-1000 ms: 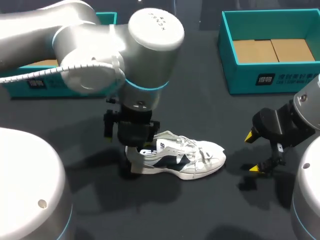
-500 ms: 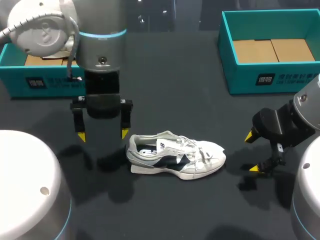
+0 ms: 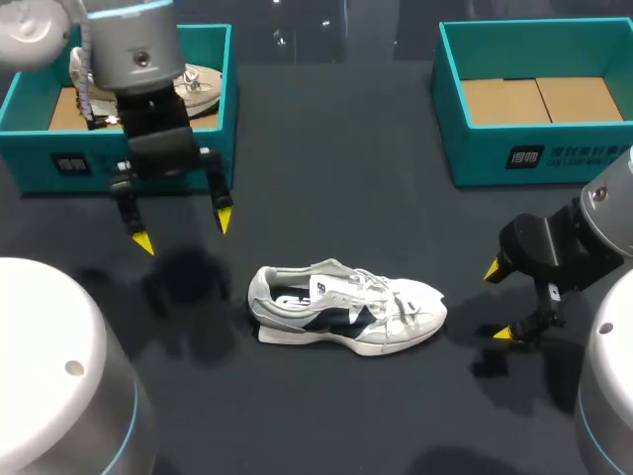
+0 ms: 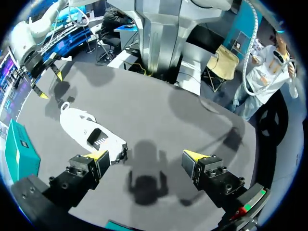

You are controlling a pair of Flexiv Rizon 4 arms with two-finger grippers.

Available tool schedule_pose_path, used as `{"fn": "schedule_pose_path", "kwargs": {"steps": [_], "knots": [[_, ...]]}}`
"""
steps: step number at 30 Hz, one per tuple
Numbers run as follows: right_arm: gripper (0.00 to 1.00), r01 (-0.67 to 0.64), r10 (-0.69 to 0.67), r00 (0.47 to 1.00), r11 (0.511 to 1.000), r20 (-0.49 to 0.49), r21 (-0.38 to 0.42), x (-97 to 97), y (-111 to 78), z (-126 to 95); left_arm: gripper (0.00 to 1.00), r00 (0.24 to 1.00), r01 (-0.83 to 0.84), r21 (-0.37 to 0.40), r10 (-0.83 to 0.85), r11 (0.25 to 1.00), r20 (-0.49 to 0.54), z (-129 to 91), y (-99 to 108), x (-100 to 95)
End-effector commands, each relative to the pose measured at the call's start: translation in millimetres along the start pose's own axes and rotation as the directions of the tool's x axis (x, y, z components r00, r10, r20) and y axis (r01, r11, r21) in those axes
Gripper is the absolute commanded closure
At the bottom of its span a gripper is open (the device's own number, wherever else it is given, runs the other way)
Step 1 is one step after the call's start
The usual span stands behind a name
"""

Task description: Take the shoe out of the shoebox, open the shoe tongue, remove and reinsert the insole, then place the shoe into the shoebox

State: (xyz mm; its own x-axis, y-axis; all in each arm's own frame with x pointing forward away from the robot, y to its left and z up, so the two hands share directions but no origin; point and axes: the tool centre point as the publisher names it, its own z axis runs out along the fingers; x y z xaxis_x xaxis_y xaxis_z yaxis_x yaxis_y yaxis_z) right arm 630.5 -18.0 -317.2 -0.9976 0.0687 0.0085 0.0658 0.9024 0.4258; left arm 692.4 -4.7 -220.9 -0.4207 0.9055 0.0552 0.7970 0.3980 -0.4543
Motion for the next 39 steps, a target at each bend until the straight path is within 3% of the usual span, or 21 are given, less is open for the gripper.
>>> {"fn": "schedule_pose_path", "kwargs": {"steps": [1, 9, 12, 25, 39], "knots": [[0.0, 0.0, 0.0, 1.0, 1.0, 0.004, 0.002, 2.2, -0.1, 0.0, 0.0, 0.941, 0.196, 0.251, -0.254, 0.948, 0.224, -9.8, 14.8, 20.5], [0.0, 0.0, 0.0, 1.0, 1.0, 0.004, 0.002, 2.2, -0.1, 0.0, 0.0, 0.842, 0.275, 0.458, -0.441, 0.845, 0.31, 1.8, 25.0, 43.1], [0.0, 0.0, 0.0, 1.0, 1.0, 0.004, 0.002, 2.2, -0.1, 0.0, 0.0, 0.769, 0.311, 0.512, -0.529, 0.8, 0.359, 10.4, 28.8, 46.8], [0.0, 0.0, 0.0, 1.0, 1.0, 0.004, 0.002, 2.2, -0.1, 0.0, 0.0, 0.769, 0.311, 0.512, -0.529, 0.8, 0.359, 10.4, 28.8, 46.8], [0.0, 0.0, 0.0, 1.0, 1.0, 0.004, 0.002, 2.2, -0.1, 0.0, 0.0, 0.652, 0.353, 0.69, -0.695, 0.632, 0.303, 63.7, 52.3, 39.5]]}}
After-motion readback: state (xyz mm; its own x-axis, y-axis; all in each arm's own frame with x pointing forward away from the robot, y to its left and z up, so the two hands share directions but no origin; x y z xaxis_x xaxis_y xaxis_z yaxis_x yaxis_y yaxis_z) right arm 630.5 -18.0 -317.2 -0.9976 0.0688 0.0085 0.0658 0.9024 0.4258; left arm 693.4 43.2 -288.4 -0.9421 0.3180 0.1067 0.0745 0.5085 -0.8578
